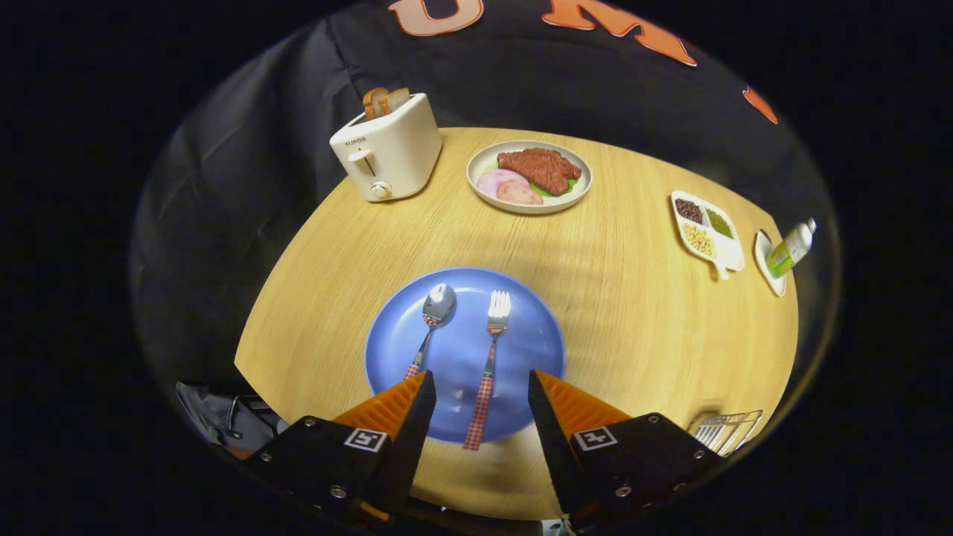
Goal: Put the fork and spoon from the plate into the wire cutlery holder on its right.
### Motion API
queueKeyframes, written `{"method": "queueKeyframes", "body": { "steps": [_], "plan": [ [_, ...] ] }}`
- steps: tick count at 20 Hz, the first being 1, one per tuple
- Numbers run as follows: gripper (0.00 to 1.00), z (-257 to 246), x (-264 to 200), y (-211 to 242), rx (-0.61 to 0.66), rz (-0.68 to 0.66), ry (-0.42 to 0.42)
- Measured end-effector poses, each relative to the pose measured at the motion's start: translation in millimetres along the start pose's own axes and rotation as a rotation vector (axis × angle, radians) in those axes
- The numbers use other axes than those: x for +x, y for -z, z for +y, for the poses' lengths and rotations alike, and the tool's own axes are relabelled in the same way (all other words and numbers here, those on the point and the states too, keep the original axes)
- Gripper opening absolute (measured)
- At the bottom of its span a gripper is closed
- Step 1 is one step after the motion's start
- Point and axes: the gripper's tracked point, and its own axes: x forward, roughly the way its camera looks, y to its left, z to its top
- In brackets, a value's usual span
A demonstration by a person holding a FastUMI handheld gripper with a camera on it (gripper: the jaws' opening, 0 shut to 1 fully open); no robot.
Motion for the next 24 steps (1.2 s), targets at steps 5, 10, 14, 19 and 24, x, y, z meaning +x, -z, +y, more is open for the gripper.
{"method": "queueKeyframes", "body": {
  "steps": [5, 10, 14, 19, 24],
  "plan": [
    [0.65, -5.4, 28.5, 26.7, 0.011, 0.067, 0.034],
    [0.48, 0.6, 39.4, 48.8, 0.031, 0.070, 0.041],
    [0.27, -1.4, 45.9, 52.7, 0.043, 0.037, 0.058],
    [0.11, 1.6, 37.4, 46.0, 0.111, 0.006, 0.018],
    [0.09, -14.2, 12.4, 30.1, 0.156, -0.059, 0.024]
  ]
}}
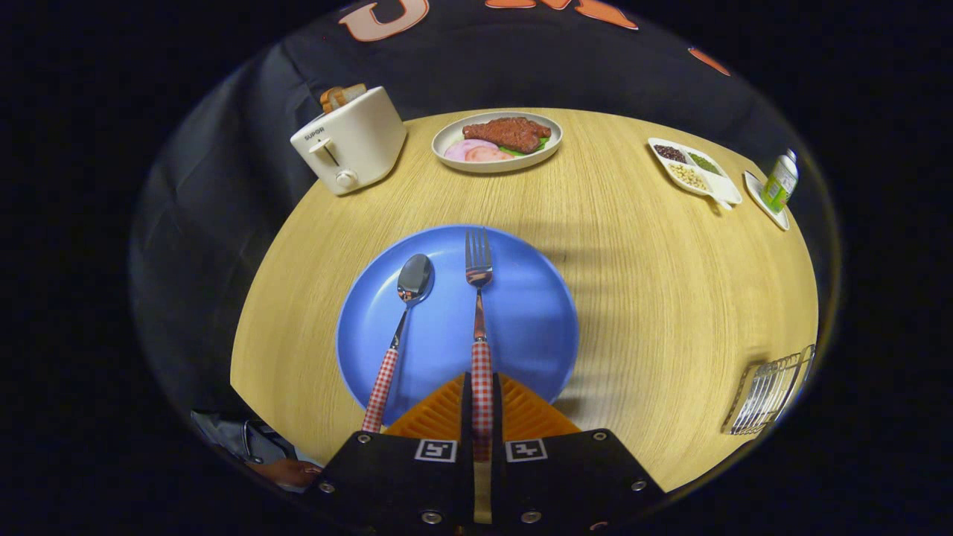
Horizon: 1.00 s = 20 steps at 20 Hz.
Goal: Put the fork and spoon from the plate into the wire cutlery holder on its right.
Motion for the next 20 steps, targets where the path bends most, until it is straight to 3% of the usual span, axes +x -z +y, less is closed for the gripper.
{"method": "queueKeyframes", "body": {
  "steps": [4, 9, 14, 20],
  "plan": [
    [0.09, -26.4, -37.8, -8.5, 0.025, -0.037, 0.033],
    [0.10, -93.6, -97.4, 3.3, 0.131, -0.049, 0.138],
    [0.09, -165.2, -148.9, 46.3, 0.224, -0.012, 0.262],
    [0.09, -202.0, -177.3, 89.5, 0.288, 0.042, 0.310]
  ]
}}
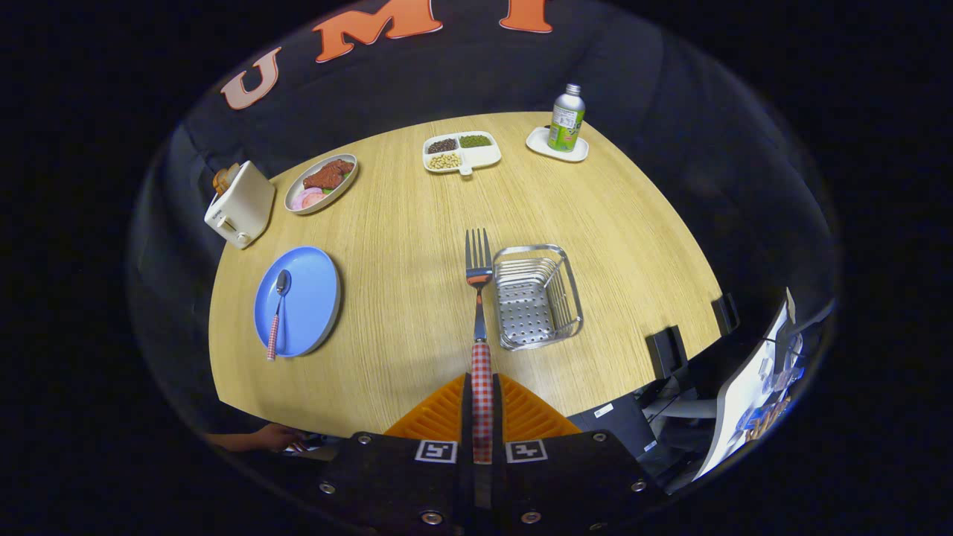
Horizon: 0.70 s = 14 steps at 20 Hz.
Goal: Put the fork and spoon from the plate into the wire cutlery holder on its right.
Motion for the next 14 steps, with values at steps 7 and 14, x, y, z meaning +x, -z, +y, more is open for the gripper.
{"method": "queueKeyframes", "body": {
  "steps": [7, 14],
  "plan": [
    [0.09, -17.5, 4.8, 7.1, -0.004, 0.068, -0.022],
    [0.12, -24.5, 9.6, 2.0, -0.021, 0.110, -0.046]
  ]
}}
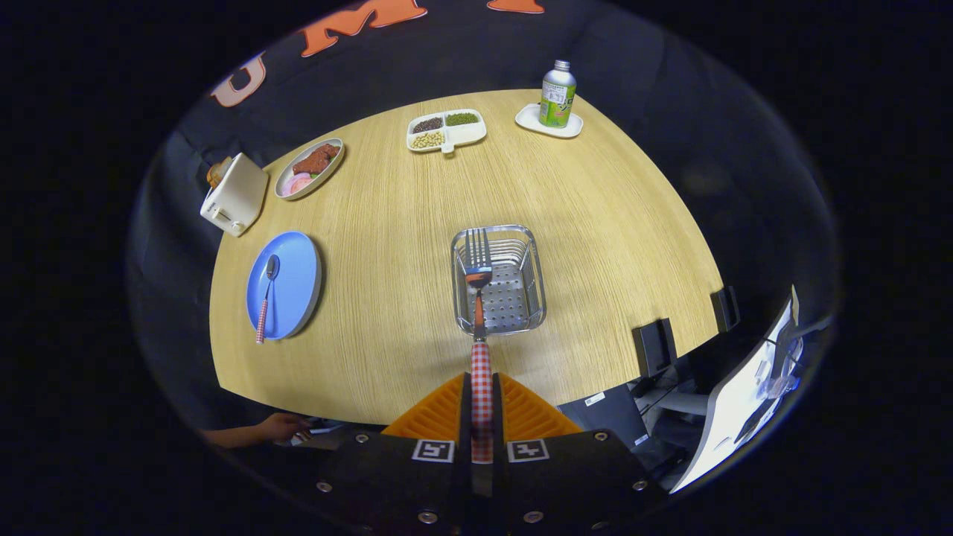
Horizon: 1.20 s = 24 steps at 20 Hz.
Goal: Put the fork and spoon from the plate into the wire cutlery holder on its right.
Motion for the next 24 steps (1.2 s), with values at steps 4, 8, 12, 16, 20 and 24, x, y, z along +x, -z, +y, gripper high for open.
{"method": "queueKeyframes", "body": {
  "steps": [4, 8, 12, 16, 20, 24],
  "plan": [
    [0.12, -2.7, -1.1, -5.4, 0.015, 0.007, -0.015],
    [0.14, 0.6, -7.7, -27.0, 0.042, -0.035, -0.049],
    [0.18, 1.8, -7.2, -45.9, 0.038, -0.101, -0.048],
    [0.19, 2.2, -6.0, -61.8, -0.002, -0.161, -0.021],
    [0.26, 3.4, -28.3, -104.8, -0.088, -0.360, 0.021],
    [0.39, 20.0, -56.9, -140.8, -0.098, -0.549, 0.006]
  ]
}}
